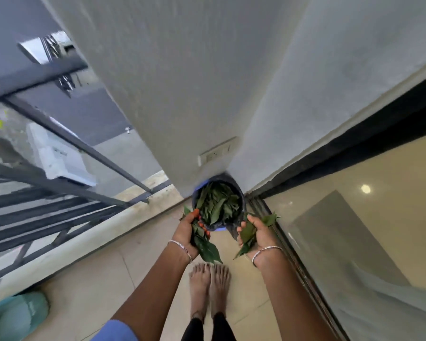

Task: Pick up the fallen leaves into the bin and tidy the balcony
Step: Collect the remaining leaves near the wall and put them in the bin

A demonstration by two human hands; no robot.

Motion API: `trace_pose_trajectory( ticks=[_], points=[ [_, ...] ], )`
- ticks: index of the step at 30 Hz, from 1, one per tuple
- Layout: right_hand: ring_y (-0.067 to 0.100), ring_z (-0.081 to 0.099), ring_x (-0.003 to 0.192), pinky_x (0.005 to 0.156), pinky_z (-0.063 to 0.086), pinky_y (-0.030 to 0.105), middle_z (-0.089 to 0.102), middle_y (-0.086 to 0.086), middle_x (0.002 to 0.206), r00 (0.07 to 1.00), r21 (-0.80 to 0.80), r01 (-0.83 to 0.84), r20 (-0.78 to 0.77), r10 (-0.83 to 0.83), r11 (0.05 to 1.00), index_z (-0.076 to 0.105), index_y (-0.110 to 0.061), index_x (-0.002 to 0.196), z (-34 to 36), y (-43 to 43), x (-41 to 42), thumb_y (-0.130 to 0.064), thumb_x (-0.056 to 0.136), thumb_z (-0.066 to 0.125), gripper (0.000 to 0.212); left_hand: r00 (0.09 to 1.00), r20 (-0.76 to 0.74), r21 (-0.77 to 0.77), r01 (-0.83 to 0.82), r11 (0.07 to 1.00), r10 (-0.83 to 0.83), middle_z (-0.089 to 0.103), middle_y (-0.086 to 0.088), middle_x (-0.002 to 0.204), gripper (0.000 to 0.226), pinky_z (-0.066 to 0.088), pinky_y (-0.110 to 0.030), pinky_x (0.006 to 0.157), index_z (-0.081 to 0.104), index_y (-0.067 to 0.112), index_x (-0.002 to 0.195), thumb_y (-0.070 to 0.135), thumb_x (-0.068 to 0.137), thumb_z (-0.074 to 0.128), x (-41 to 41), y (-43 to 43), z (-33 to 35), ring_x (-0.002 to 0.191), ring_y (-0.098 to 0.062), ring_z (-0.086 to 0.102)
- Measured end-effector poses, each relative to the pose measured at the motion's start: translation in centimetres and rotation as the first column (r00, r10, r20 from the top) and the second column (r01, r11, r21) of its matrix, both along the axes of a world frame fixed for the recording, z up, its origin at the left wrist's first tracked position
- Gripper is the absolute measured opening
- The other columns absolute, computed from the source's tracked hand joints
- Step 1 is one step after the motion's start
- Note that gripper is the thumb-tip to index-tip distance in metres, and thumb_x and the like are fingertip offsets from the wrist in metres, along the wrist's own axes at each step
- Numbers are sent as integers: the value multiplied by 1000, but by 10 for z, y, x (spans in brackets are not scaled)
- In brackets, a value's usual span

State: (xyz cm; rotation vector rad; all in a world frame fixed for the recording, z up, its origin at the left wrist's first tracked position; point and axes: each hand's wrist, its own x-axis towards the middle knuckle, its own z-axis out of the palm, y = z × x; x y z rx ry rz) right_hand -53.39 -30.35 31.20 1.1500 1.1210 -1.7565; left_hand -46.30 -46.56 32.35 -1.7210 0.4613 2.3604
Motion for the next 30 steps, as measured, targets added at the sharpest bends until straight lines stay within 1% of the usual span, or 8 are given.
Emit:
trace_pose_trajectory(
  ticks=[5, 8, 12, 14, 18, 23, 27, 30],
  points=[
    [24, 69, 61, 61, 56, 35, 72, 8, 70, 984, 153, -177, 19, 176, 972, 69, -6, 88, -110, -11, -29, -28, 82, 74, 23, 998, -2, -17, 69, 997, -69, 70, -10, 68, 25, 54, -27, 50, 67, 8, 96, 30, 97, 55, -38, -8, -87, 53, -21, 66],
    [36, 73, 87, 83, 56, 57, 75, 16, 98, 956, 223, -290, 27, 291, 931, 71, -8, 108, -183, -10, -53, -40, 51, 87, 67, 991, 35, -75, 131, 988, -129, 73, -17, 104, 38, 57, -41, 74, 66, 7, 120, 33, 92, 63, -59, -14, -131, 93, -31, 71],
    [33, 72, 88, 80, 58, 52, 73, 9, 104, 905, 330, -414, 47, 424, 848, 66, -17, 118, -275, -11, -82, -60, 20, 89, 110, 984, 32, -103, 180, 978, -178, 71, -15, 114, 46, 55, -41, 79, 64, 11, 126, 40, 90, 65, -81, -18, -176, 105, -33, 67],
    [30, 70, 93, 87, 57, 48, 71, 7, 107, 876, 370, -452, 14, 482, 812, 64, -16, 118, -272, -24, -91, -60, 36, 85, 96, 986, 19, -85, 165, 983, -164, 67, -16, 120, 50, 55, -41, 78, 62, 13, 127, 50, 93, 58, -87, -16, -187, 109, -33, 64],
    [24, 61, 108, 98, 47, 40, 64, 1, 121, 772, 409, -550, -82, 630, 728, 55, -21, 127, -240, -50, -95, -57, 66, 77, 75, 996, 13, -62, 85, 995, -84, 38, -24, 145, 61, 37, -36, 108, 45, 11, 145, 53, 102, 32, -85, -15, -196, 140, -35, 30],
    [25, 41, 137, 114, 32, 39, 42, 3, 150, 667, 368, -658, -119, 735, 657, 35, -18, 150, -244, -45, -87, -27, 95, 59, 61, 998, 13, -67, -55, 996, 56, 33, -12, 156, 66, 25, -38, 118, 27, 6, 152, 50, 104, 27, -64, -14, -198, 143, -25, 33],
    [22, 55, 124, 105, 44, 36, 58, 3, 137, 685, 513, -524, -219, 694, 679, 59, -16, 133, -215, -28, -69, -1, 93, 44, 45, 992, 36, -108, -116, 987, 121, 52, -12, 144, 55, 35, -40, 114, 47, 6, 142, 44, 104, 38, -40, -9, -184, 132, -25, 49],
    [25, 65, 100, 78, 55, 35, 67, 8, 112, 815, 490, -387, -215, 538, 781, 66, -11, 117, -176, -14, -53, 2, 94, 39, 38, 988, 45, -122, -139, 983, 145, 62, -11, 131, 43, 44, -39, 107, 59, 6, 129, 36, 103, 43, -25, -3, -159, 124, -26, 57]
  ],
)
